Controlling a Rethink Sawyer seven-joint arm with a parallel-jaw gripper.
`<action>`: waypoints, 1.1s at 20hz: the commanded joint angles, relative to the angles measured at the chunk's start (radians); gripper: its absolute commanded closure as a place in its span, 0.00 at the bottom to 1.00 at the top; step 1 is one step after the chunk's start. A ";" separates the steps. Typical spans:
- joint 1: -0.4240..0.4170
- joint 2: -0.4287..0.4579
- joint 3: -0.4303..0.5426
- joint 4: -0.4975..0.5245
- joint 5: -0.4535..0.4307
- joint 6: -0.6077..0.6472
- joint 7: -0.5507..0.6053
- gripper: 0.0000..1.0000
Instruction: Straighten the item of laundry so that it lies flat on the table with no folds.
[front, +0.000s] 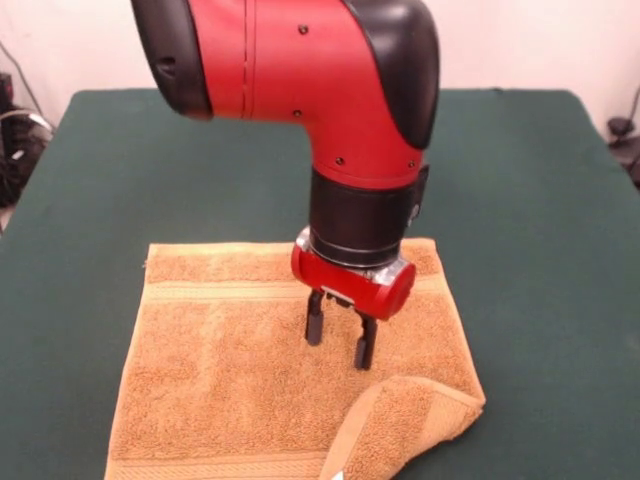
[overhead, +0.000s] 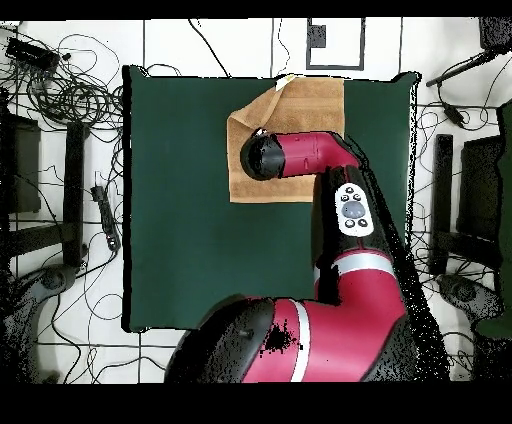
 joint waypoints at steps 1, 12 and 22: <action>0.043 0.008 0.024 -0.015 -0.012 0.041 -0.058 0.00; 0.044 0.018 0.033 -0.044 -0.014 0.062 -0.079 0.00; 0.057 0.061 0.051 -0.093 -0.002 0.065 -0.063 0.00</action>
